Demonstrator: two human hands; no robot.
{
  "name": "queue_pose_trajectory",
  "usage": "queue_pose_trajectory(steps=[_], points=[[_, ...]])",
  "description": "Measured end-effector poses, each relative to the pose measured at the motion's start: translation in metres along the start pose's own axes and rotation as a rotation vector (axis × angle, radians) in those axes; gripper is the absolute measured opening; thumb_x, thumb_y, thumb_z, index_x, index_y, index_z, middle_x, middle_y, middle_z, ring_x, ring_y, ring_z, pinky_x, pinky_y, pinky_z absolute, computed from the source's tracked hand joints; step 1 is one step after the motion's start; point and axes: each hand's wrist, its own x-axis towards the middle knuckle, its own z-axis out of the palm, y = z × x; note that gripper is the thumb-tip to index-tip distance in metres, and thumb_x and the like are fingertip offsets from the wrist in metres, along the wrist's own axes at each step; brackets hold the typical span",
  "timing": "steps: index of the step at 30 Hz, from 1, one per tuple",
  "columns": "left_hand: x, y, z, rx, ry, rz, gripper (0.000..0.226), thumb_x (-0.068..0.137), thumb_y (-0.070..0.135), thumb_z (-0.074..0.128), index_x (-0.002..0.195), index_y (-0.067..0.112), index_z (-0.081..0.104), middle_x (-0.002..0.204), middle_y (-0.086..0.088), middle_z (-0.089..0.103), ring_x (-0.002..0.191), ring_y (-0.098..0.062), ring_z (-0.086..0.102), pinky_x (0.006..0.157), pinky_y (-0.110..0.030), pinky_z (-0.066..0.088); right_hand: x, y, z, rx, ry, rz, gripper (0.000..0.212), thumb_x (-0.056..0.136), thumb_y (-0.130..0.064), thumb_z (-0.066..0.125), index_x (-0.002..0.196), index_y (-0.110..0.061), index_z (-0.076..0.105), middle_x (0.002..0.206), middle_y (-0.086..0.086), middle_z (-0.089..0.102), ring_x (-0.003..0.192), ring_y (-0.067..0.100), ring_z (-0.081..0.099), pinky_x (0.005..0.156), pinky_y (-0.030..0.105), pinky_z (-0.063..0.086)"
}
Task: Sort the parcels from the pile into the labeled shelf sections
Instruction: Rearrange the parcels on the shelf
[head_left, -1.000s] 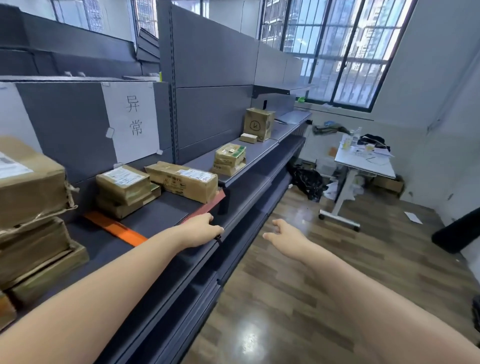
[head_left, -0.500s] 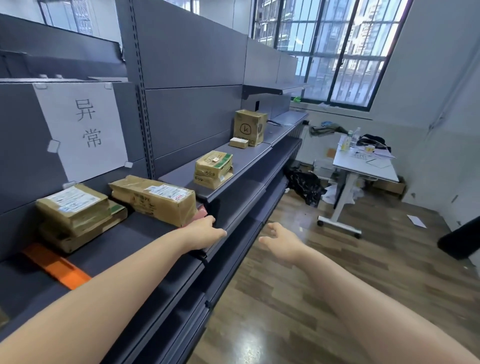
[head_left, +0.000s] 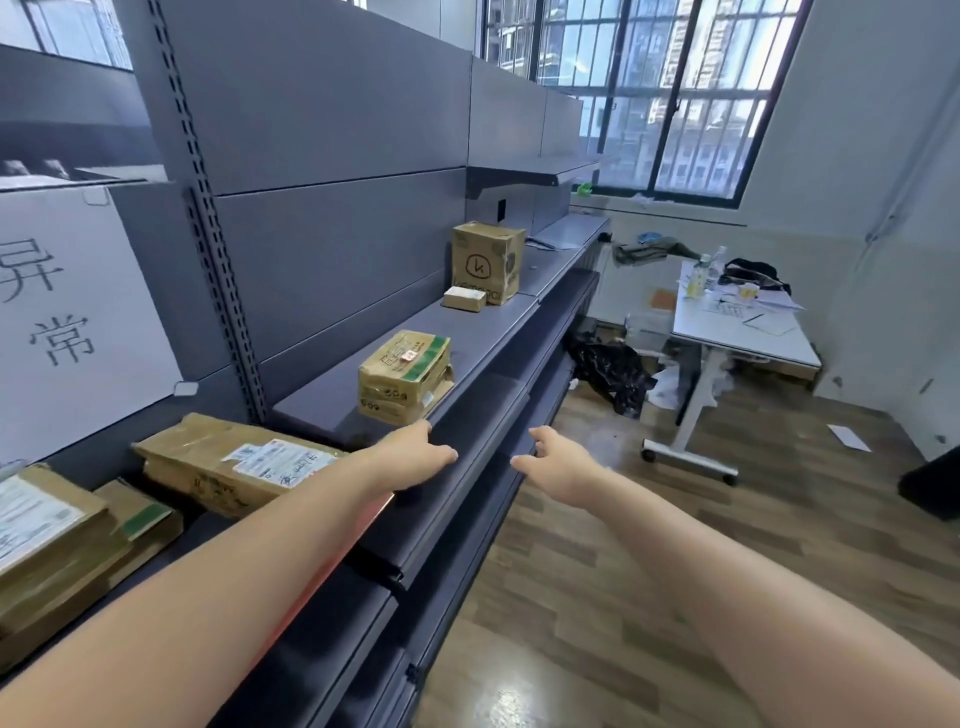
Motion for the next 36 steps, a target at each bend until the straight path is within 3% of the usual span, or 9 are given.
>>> queue_pose_trajectory(steps=[7,12,17,19,22,24,27,30,36], points=[[0.055,-0.008,-0.005,-0.028,0.005,-0.101,0.066,0.092,0.042,0.052,0.148,0.014,0.029,0.149,-0.007,0.039,0.131,-0.024,0.042,0.100,-0.034,0.037,0.072,0.004,-0.007,-0.011,-0.072,-0.031,0.063,0.100,-0.033,0.047,0.154,-0.017,0.020,0.143,0.010,0.047,0.128,0.026,0.050,0.100,0.034,0.042],[0.102,0.003,-0.012,-0.034,0.060,-0.180,0.059,0.094,0.040,0.050,0.143,0.012,0.033,0.141,-0.006,0.046,0.108,-0.018,0.047,0.088,-0.028,0.037,0.140,-0.001,-0.020,-0.065,-0.139,-0.130,0.062,0.100,-0.035,0.047,0.153,-0.018,0.021,0.142,0.010,0.047,0.109,0.021,0.057,0.088,0.025,0.042],[0.150,0.023,-0.023,-0.096,0.156,-0.257,0.053,0.095,0.035,0.049,0.142,0.014,0.035,0.133,-0.006,0.050,0.101,-0.015,0.046,0.082,-0.024,0.038,0.218,-0.012,-0.049,-0.095,-0.195,-0.224,0.062,0.100,-0.035,0.048,0.153,-0.016,0.023,0.148,0.009,0.042,0.128,0.025,0.048,0.097,0.029,0.041],[0.166,0.030,-0.023,-0.127,0.186,-0.296,0.040,0.096,0.031,0.050,0.132,0.017,0.042,0.114,-0.002,0.054,0.094,-0.014,0.049,0.066,-0.020,0.039,0.245,-0.014,-0.057,-0.108,-0.222,-0.253,0.061,0.100,-0.035,0.048,0.152,-0.016,0.023,0.149,0.009,0.040,0.131,0.025,0.045,0.099,0.029,0.039],[0.186,0.034,-0.018,-0.152,0.269,-0.363,0.006,0.094,0.022,0.052,0.090,0.024,0.047,0.092,0.001,0.054,0.075,-0.011,0.049,0.058,-0.019,0.038,0.278,-0.014,-0.062,-0.127,-0.258,-0.302,0.063,0.099,-0.035,0.050,0.152,-0.015,0.024,0.152,0.008,0.037,0.136,0.025,0.040,0.105,0.030,0.034],[0.197,0.034,-0.018,-0.188,0.324,-0.392,0.004,0.093,0.022,0.054,0.095,0.019,0.052,0.103,-0.005,0.057,0.081,-0.016,0.052,0.064,-0.022,0.041,0.298,-0.016,-0.064,-0.140,-0.276,-0.330,0.064,0.098,-0.036,0.050,0.152,-0.015,0.023,0.153,0.008,0.036,0.136,0.026,0.040,0.106,0.031,0.034],[0.211,0.031,-0.016,-0.246,0.416,-0.430,0.042,0.094,0.025,0.057,0.131,0.009,0.044,0.108,-0.004,0.053,0.089,-0.017,0.052,0.070,-0.025,0.042,0.324,-0.020,-0.063,-0.162,-0.301,-0.362,0.063,0.099,-0.035,0.049,0.153,-0.015,0.022,0.153,0.008,0.036,0.135,0.026,0.041,0.104,0.032,0.036],[0.224,0.028,-0.018,-0.221,0.457,-0.486,0.050,0.094,0.029,0.057,0.138,0.010,0.040,0.114,-0.004,0.050,0.093,-0.020,0.052,0.073,-0.025,0.043,0.348,-0.026,-0.059,-0.166,-0.320,-0.385,0.064,0.099,-0.034,0.048,0.153,-0.014,0.021,0.155,0.007,0.034,0.136,0.026,0.040,0.104,0.033,0.035],[0.263,0.007,-0.039,-0.205,0.529,-0.577,0.085,0.090,0.050,0.056,0.152,0.010,0.014,0.159,-0.011,0.018,0.141,-0.032,0.030,0.107,-0.040,0.036,0.394,-0.044,-0.048,-0.164,-0.291,-0.422,0.062,0.099,-0.033,0.048,0.153,-0.015,0.023,0.155,0.007,0.032,0.134,0.026,0.042,0.102,0.032,0.038]])
